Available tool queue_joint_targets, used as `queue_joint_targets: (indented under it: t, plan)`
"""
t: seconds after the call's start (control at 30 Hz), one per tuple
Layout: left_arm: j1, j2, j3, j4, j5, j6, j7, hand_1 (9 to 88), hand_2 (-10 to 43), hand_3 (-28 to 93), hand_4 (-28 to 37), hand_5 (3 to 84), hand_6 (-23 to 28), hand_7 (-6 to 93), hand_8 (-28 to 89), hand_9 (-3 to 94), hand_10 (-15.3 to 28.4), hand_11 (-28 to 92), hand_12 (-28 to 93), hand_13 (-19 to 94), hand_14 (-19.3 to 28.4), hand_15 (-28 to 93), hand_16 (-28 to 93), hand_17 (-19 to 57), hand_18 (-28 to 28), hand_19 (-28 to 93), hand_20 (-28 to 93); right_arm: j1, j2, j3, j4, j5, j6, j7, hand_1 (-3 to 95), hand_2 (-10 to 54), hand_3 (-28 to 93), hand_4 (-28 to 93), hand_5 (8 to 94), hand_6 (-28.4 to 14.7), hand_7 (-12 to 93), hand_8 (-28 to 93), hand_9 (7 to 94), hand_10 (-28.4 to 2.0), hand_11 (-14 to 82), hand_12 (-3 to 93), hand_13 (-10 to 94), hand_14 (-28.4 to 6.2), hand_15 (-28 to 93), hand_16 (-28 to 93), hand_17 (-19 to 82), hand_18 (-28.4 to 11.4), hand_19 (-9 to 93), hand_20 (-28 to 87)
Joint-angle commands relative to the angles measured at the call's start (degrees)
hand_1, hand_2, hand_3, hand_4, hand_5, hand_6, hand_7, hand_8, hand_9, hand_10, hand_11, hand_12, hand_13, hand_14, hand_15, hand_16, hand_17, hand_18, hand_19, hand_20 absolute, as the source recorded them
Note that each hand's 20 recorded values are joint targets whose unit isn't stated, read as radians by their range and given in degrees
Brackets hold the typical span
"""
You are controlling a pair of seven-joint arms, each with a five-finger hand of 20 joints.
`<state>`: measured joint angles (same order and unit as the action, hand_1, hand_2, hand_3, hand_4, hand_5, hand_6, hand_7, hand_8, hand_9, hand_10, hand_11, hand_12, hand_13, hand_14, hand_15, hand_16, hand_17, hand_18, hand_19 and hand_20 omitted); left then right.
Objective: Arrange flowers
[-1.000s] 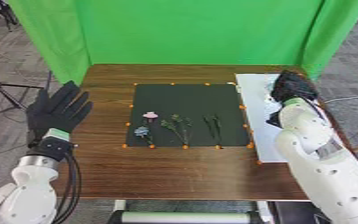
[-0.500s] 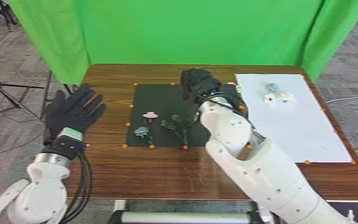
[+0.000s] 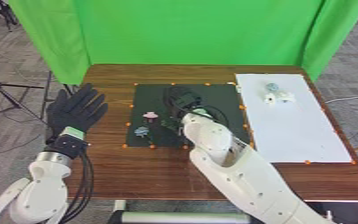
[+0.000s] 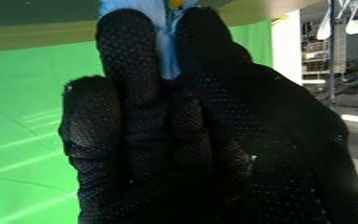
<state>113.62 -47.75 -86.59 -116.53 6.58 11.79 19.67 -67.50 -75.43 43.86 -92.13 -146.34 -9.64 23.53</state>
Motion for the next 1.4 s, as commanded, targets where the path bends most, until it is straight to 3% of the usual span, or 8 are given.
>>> queue_joint_targets:
  t: [0.03,0.2,0.3,0.4,0.67,0.93,1.3,1.4]
  plan:
    - [0.5,0.31,-0.70,-0.34,-1.06,-0.01,1.13,26.8,12.8,71,-28.3,42.8,8.1,16.2,-9,35.1,14.6,22,10,25,15.6,42,-9,-4.2,15.7,41,10,-1.3,-1.4,0.0,-0.9,-0.7,-1.0,0.1,60.1,-9.5,73,-28,69.1,-1.9,39,4,79.8,-10.0,11.0,41.0,69,-6.0,38,41,47,-16.0,89,19]
    - [-0.2,0.05,-0.70,0.26,-1.37,-0.71,0.89,26.8,12.8,71,-28.3,42.9,8.1,16.3,-9,35.2,14.6,22,11,25,15.6,43,-9,-4.2,15.7,41,10,-1.9,-1.7,0.1,-0.8,-0.8,-2.1,-0.2,59.9,-9.5,73,-28,69.1,-2.0,38,4,79.5,-10.0,10.8,40.4,69,-6.1,38,40,44,-17.8,88,20]
    - [0.1,-0.24,-1.04,0.23,-0.32,-0.81,-0.02,26.9,12.8,71,-28.3,43.0,7.7,16.4,-9,35.2,14.6,22,10,25,15.5,43,-9,-4.2,15.7,41,10,-2.0,-1.7,0.3,-0.2,-1.9,-1.9,-0.4,59.8,-9.5,73,-28,69.0,-1.9,37,2,78.8,-9.5,9.4,38.6,68,-6.3,38,40,40,-19.3,84,21]
    - [0.7,-0.39,-1.54,-0.03,-1.19,-1.09,0.10,27.0,12.7,71,-28.3,43.4,6.9,17.1,-9,35.2,14.3,22,11,25,15.4,43,-9,-4.4,15.5,41,10,-2.2,-1.7,0.7,-0.3,-1.8,-2.4,-0.2,60.2,-9.5,73,-28,69.0,-1.8,37,2,77.7,-9.8,8.4,37.3,67,-6.6,38,39,38,-19.7,83,22]
    - [0.8,-0.53,-1.67,-0.46,0.44,0.59,0.21,28.5,11.5,71,-28.2,44.6,5.5,17.5,-9,35.0,14.2,23,11,24,15.2,42,-9,-4.6,15.7,41,10,-3.0,-1.6,1.4,-1.6,-1.6,-3.2,-1.1,57.6,-9.5,73,-28,68.2,-2.1,35,1,71.9,-11.4,15.8,28.3,62,-7.4,41,39,36,-21.2,82,30]
    - [0.9,-0.48,-1.81,-0.41,-0.25,0.35,0.57,30.6,9.8,71,-28.2,46.8,4.3,17.5,-10,32.6,12.9,23,11,21,13.6,41,-8,-5.0,15.5,41,11,-3.8,-1.7,2.3,-2.6,-0.5,-5.0,-1.1,53.8,-9.5,74,-28,67.7,-1.7,33,1,69.5,-12.8,20.6,22.2,58,-11.0,48,34,33,-22.4,82,36]
    - [1.8,-1.09,-1.97,-0.74,-0.28,-2.54,1.24,29.7,9.8,70,-28.3,44.8,5.9,16.5,-9,32.0,13.1,23,11,21,14.2,41,-7,-5.2,15.6,40,11,-4.2,4.7,8.6,-7.8,-1.1,4.1,1.8,43.1,-9.5,81,-28,63.8,-2.5,28,-14,63.7,-15.4,19.8,18.7,51,-14.7,55,22,32,-23.3,83,39]
    - [3.3,-0.77,-2.96,-1.55,-0.14,-2.86,1.58,29.2,10.0,70,-28.3,44.5,6.3,16.4,-9,32.1,13.1,23,11,21,14.5,41,-7,-5.3,15.6,40,11,-3.1,8.4,11.7,-6.4,-0.5,5.5,4.7,41.1,-9.5,80,-28,60.3,-4.0,24,-14,61.5,-16.5,19.0,18.4,51,-15.4,54,21,33,-23.4,84,39]
